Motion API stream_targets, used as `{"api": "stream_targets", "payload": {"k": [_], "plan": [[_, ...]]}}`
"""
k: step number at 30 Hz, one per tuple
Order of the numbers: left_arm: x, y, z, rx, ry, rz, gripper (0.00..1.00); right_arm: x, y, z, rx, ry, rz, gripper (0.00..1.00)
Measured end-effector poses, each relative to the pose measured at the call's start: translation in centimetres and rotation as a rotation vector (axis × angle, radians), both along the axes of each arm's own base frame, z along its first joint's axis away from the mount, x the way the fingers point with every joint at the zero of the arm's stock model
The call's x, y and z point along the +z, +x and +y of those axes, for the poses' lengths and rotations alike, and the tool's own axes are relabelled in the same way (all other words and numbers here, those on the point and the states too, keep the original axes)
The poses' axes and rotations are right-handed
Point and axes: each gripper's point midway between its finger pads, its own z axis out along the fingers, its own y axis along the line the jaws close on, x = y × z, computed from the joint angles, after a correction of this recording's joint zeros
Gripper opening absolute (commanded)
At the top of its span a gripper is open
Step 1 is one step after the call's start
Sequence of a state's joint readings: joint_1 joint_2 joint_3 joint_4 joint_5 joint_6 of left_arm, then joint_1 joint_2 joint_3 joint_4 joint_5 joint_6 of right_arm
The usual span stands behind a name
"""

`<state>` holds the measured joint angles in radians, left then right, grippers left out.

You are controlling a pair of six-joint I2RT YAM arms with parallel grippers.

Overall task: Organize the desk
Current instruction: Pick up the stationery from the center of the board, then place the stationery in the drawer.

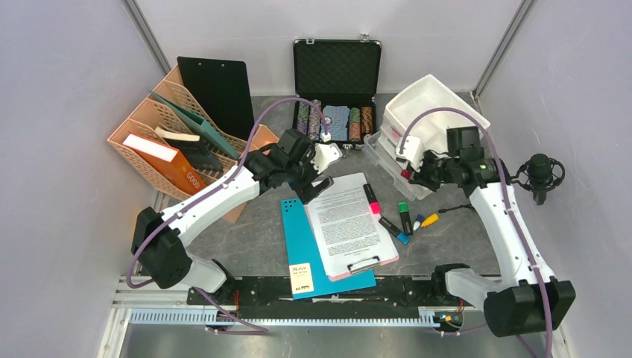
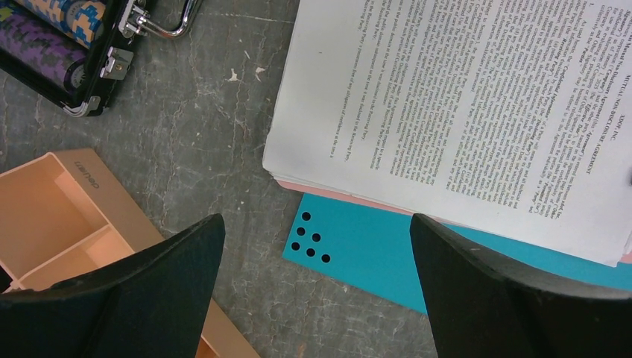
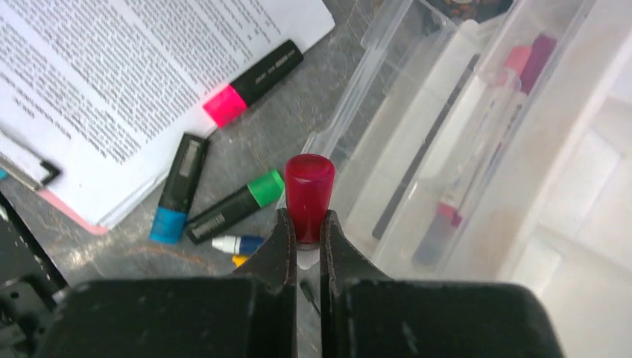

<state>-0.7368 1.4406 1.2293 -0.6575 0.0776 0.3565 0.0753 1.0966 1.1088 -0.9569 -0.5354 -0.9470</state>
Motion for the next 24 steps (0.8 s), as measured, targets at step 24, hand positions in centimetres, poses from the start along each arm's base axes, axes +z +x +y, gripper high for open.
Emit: {"api": "stream_targets", "payload": {"k": [24], "plan": [[0.0,-0.2,-0.2,0.013,-0.017,0.019,1.0,-4.7,4.7,-0.4,-0.367,-0.083,0.082,0.33]]}}
